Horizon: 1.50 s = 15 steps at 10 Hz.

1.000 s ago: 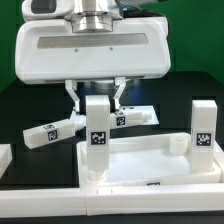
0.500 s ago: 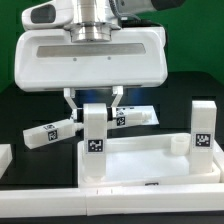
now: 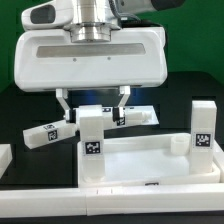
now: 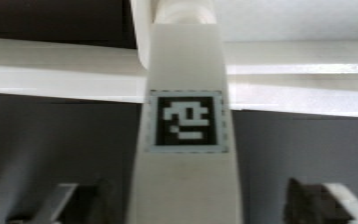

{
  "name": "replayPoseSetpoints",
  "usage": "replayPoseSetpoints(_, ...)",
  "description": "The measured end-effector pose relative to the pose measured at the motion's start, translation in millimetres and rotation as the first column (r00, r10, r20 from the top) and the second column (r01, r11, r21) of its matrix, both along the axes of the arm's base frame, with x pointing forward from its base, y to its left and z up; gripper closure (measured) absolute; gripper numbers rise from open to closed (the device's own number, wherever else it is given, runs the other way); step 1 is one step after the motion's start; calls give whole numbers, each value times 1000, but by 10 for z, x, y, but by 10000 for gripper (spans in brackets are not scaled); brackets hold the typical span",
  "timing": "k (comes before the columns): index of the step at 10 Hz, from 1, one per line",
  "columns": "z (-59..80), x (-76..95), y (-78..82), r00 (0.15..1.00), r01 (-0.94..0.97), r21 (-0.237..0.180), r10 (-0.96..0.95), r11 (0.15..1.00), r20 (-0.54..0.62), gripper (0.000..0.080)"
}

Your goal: Assemble desk

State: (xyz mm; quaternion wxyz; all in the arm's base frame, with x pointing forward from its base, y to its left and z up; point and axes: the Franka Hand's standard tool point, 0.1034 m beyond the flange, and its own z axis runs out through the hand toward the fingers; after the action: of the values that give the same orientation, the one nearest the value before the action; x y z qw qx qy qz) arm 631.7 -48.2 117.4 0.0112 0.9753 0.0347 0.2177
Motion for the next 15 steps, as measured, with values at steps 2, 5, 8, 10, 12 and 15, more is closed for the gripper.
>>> replayPoseSetpoints(2,62,59,5,992,103,92,-96,990,-77,162)
replayPoseSetpoints(5,31,199,42,945,201,184,-140,962,-297,151)
replayPoseSetpoints(8,-100,126,-40,921,176,163,-104,971,-375,150)
replayPoseSetpoints(10,-99,131,-27,918,200,164,-127,966,-376,240)
replayPoseSetpoints(12,-102,126,-57,902,271,162,-191,949,-386,502)
replayPoseSetpoints(15,-127,110,-100,776,589,162,-497,792,-389,502)
